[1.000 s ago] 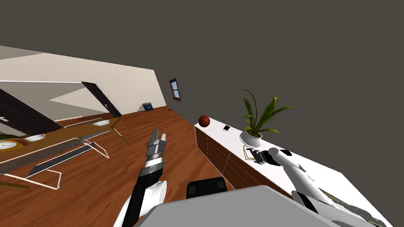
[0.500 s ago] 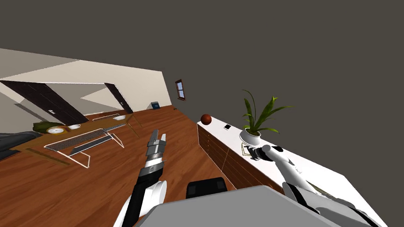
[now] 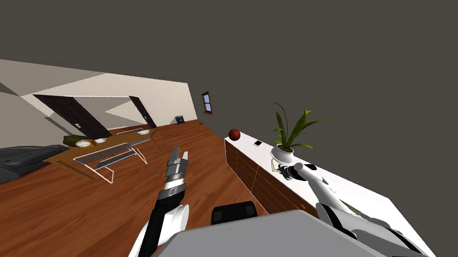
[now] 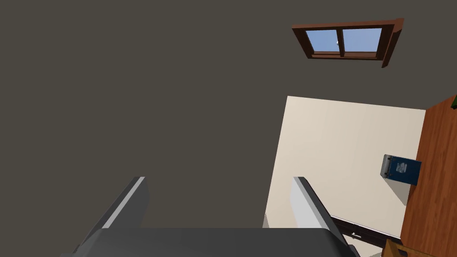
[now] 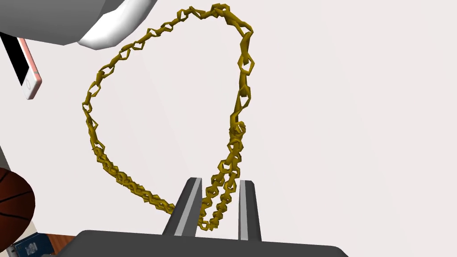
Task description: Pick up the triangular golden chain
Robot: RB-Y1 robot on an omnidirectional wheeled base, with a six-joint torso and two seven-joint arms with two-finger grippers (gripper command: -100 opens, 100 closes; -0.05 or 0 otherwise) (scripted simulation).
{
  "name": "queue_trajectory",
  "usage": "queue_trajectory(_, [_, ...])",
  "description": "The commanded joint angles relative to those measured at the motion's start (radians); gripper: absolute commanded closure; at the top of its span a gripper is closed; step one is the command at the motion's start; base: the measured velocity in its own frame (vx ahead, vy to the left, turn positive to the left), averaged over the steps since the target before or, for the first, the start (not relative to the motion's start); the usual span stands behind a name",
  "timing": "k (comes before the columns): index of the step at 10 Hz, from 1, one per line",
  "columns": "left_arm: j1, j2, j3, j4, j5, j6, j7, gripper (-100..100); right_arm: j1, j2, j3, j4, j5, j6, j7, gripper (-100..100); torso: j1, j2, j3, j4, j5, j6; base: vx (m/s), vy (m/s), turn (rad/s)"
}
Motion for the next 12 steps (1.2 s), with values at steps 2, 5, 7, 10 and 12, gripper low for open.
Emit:
queue_trajectory(2, [0.0,0.0,0.0,0.0,0.0,0.0,0.0,0,-0.001,0.0,0.0,0.0,-0.001,0.0,-0.001,100,0.0,-0.001,-0.001,-0.001,0.0,0.0,0.0,0.0,0.0])
queue_trajectory(5, [0.0,0.0,0.0,0.0,0.0,0.0,0.0,0,0.028,-0.009,-0.009,-0.025,-0.03,0.027,0.037,100,-0.001,-0.002,-0.002,-0.001,0.0,0.0,0.039,0.012,-0.079])
queue_trajectory(7, [0.001,0.0,0.0,0.0,0.0,0.0,0.0,0,0.06,-0.017,-0.018,-0.044,-0.063,0.054,0.084,100,0.004,-0.015,-0.009,-0.004,0.002,0.003,0.224,0.078,-0.279])
queue_trajectory(10, [0.0,0.0,0.0,0.0,0.0,0.0,0.0,0,0.124,-0.034,-0.037,-0.084,-0.13,0.108,0.167,100,-0.001,-0.017,-0.01,-0.003,0.0,-0.004,0.164,0.043,-0.157])
queue_trajectory(12, [0.0,0.0,0.0,0.0,0.0,0.0,0.0,0,0.156,-0.042,-0.046,-0.103,-0.164,0.136,0.215,100,-0.003,-0.02,-0.01,-0.002,0.001,-0.005,0.147,0.061,-0.176])
